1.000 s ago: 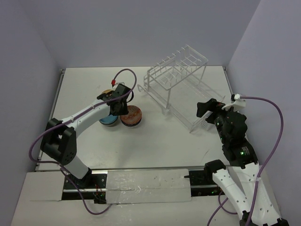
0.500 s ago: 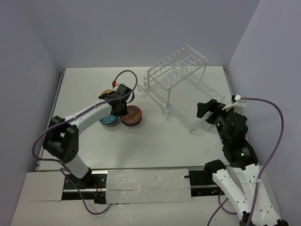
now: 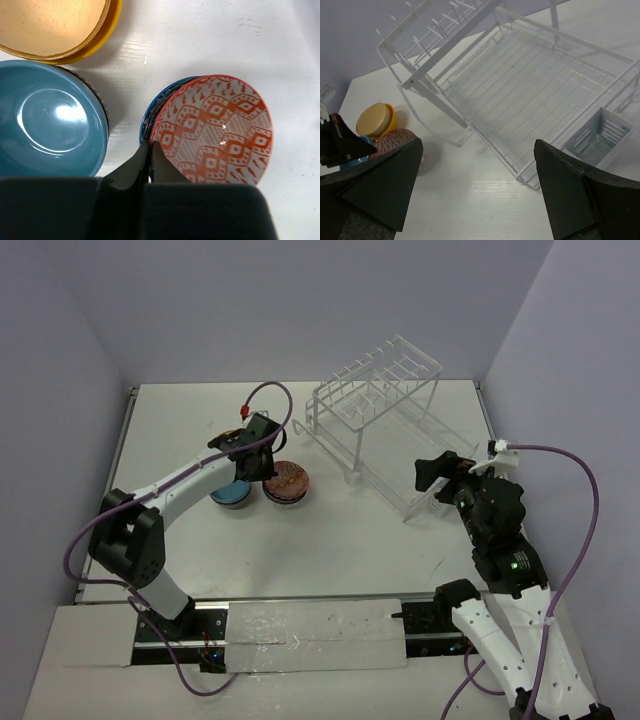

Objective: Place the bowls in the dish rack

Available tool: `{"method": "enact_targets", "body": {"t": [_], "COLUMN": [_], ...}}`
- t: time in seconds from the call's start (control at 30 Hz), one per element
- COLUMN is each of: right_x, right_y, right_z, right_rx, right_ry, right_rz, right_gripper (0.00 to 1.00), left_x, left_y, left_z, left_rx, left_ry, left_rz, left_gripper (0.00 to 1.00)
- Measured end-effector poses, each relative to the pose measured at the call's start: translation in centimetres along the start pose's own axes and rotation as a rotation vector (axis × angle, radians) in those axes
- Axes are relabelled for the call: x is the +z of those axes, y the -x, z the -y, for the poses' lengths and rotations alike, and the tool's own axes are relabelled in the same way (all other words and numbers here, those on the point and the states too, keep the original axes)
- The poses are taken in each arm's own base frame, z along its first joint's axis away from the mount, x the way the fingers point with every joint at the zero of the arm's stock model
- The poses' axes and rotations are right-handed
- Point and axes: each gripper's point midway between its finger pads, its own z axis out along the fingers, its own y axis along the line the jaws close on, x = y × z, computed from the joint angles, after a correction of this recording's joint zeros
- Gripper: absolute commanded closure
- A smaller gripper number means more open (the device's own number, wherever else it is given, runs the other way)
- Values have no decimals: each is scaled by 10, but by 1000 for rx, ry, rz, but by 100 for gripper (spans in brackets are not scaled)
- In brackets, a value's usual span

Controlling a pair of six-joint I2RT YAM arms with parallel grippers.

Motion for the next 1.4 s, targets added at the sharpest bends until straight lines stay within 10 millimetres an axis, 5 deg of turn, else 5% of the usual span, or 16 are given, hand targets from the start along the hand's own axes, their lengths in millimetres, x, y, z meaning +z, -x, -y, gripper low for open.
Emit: {"method": "enact_targets", "body": {"t": [0.43, 0.77, 1.07, 1.4], "right_x": [14, 9, 23, 56], "right_y": [-39, -60, -80, -99], "right_z": [-34, -119, -207, -241], "right_rx": [-36, -77, -139, -188], "right_ry": [118, 276, 311, 256], "right_rz": [-178, -285, -385, -434], "right_gripper": [4, 5, 19, 27], "left_x": [-24, -51, -98, -139], "left_y": [11, 12, 35, 48], "left_z": [-1, -15, -24, -29], "left_rx": [-19, -60, -100, -93], "left_ry": [-53, -110, -200, -285], "left_rz": [74, 195, 392, 522], "left_gripper": [100, 100, 100, 100]}}
